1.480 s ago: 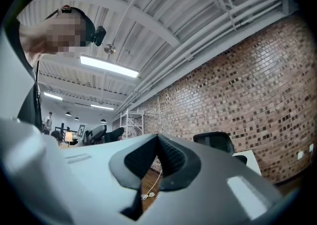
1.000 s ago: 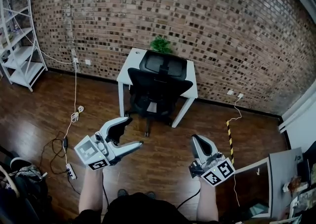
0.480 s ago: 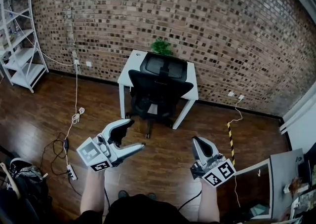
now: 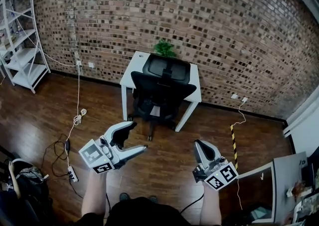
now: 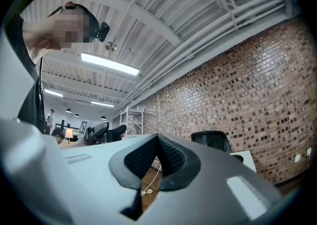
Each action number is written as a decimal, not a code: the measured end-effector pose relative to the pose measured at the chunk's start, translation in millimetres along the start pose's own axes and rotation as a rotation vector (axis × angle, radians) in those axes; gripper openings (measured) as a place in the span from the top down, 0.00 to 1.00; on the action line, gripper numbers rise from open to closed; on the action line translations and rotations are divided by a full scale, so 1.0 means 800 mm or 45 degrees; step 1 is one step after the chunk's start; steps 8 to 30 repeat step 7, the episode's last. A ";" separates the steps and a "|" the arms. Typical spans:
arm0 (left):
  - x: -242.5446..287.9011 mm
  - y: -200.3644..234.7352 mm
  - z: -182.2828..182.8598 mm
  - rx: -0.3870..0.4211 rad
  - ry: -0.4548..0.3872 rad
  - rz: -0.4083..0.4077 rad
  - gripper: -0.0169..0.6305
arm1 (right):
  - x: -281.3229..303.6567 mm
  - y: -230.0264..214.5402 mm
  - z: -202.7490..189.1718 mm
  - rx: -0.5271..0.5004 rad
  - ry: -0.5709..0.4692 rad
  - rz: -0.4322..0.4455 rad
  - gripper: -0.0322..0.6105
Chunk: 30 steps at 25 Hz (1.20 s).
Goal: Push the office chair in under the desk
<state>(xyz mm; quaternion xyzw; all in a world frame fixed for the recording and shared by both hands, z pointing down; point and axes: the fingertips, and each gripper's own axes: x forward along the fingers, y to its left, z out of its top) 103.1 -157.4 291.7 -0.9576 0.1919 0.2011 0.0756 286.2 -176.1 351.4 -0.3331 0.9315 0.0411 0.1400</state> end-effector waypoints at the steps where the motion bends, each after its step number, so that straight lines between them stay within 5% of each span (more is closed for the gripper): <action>1: 0.000 -0.002 0.002 -0.001 0.001 -0.002 0.30 | -0.001 0.002 0.001 0.001 0.000 0.001 0.95; 30: 0.001 -0.004 0.011 0.003 0.004 -0.004 0.31 | 0.005 0.011 0.006 -0.002 -0.006 0.013 0.95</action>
